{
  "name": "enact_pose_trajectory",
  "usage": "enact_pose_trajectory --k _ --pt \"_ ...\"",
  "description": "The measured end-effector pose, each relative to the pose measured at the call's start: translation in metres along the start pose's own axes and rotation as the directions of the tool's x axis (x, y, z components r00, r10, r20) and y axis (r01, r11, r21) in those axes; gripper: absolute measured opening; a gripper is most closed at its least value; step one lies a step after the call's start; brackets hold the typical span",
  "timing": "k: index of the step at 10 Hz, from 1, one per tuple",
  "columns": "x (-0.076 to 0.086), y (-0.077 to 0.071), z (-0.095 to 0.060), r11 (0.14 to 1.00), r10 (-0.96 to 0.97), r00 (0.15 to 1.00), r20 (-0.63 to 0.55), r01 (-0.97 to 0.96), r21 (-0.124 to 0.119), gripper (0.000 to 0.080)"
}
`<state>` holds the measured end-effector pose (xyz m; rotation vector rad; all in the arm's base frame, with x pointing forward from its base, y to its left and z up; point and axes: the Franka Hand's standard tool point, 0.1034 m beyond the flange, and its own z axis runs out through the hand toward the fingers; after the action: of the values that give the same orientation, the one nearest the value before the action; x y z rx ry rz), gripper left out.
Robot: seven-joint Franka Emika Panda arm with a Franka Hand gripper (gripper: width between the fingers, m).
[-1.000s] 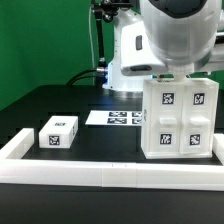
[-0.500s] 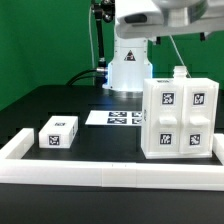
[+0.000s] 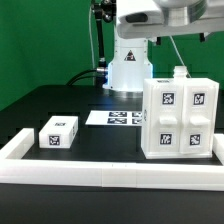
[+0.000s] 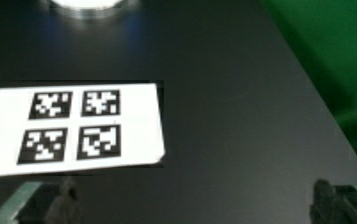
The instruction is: Assemble cabinet
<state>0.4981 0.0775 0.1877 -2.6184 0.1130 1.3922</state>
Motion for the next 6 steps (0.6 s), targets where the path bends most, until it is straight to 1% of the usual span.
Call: enact_pose_trajectory --k 1,2,3,4,5,6 --pt "-0.002 0.012 0.003 1.000 -0.021 0.998 -0.061 0.021 0.005 0.0649" --pt "-0.005 0.026 0.007 0.998 -0.054 0.986 -0.158 0.056 0.008 0.0649" --pt "-0.005 0.044 0.013 0.997 -0.070 0.974 -0.216 0.074 0.011 0.0649" --pt "-0.001 0.050 0.008 0.997 -0.069 0.956 -0.286 0.075 0.012 0.0649" --pt "0.000 0.045 0.001 0.997 -0.078 0.932 -0.355 0.083 0.000 0.0649" --pt "0.001 0.045 0.000 0.997 -0.076 0.903 -0.422 0.080 -0.007 0.0649"
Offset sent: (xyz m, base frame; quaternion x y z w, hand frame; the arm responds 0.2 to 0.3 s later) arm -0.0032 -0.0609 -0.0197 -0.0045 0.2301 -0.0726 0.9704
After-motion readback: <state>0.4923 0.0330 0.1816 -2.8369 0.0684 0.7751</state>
